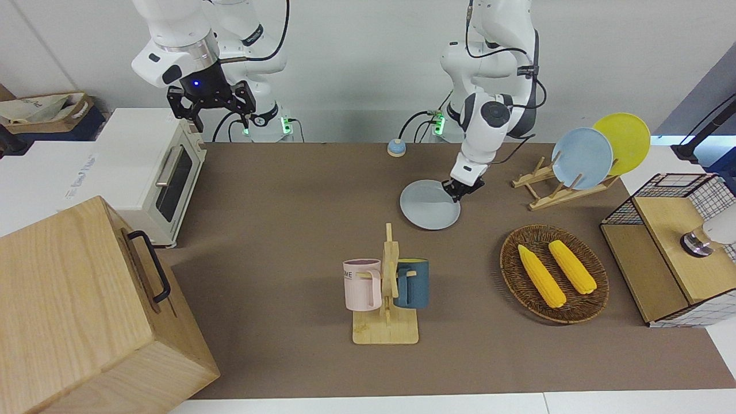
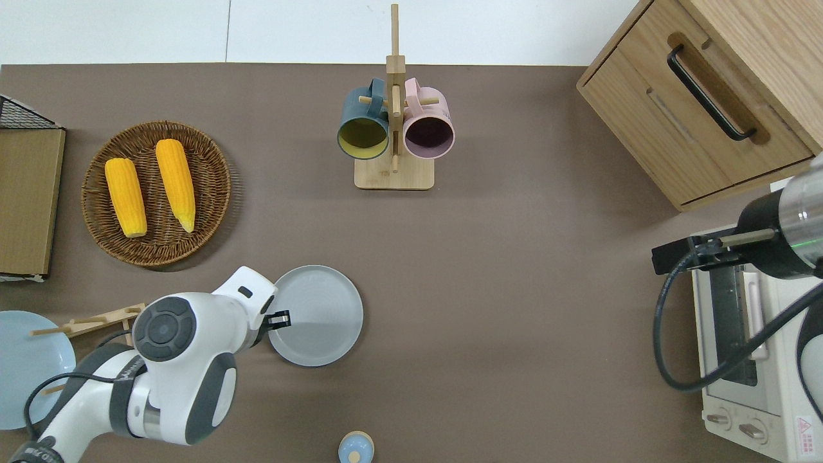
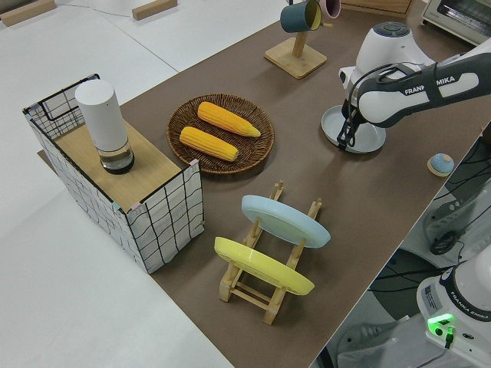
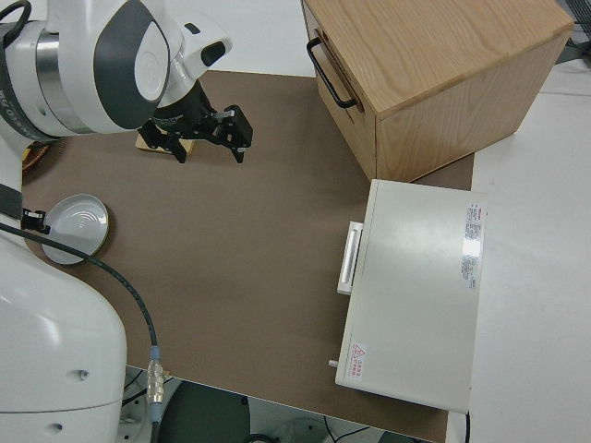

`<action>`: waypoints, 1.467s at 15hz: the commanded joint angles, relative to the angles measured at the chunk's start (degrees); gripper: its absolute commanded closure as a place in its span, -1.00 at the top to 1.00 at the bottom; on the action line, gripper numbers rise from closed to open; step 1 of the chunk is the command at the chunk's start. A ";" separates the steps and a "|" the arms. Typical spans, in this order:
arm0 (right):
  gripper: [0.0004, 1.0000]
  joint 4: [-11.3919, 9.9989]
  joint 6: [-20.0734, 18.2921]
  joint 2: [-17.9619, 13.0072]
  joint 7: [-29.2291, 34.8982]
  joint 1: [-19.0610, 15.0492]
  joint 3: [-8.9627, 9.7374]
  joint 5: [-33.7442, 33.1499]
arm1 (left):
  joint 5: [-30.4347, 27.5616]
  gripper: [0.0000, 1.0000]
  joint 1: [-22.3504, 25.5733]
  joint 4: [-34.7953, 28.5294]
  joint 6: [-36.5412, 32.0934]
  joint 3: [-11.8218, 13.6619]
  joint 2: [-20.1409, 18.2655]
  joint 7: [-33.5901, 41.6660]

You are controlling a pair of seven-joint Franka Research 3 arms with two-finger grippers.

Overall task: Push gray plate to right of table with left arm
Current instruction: 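Push the gray plate with the left gripper across the table toward the toaster oven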

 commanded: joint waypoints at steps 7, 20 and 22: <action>0.97 -0.03 -0.69 -0.43 -0.15 -0.65 0.32 0.46 | -1.62 -1.00 -15.02 10.02 0.78 -2.70 10.40 -22.77; 0.97 -0.03 -0.69 -0.43 -0.15 -0.65 0.32 0.46 | -0.83 -1.00 -19.59 23.92 0.52 -9.83 22.63 -36.85; 0.97 -0.03 -0.69 -0.43 -0.15 -0.65 0.32 0.46 | -0.83 -1.00 -19.95 24.36 0.52 -9.83 22.81 -36.85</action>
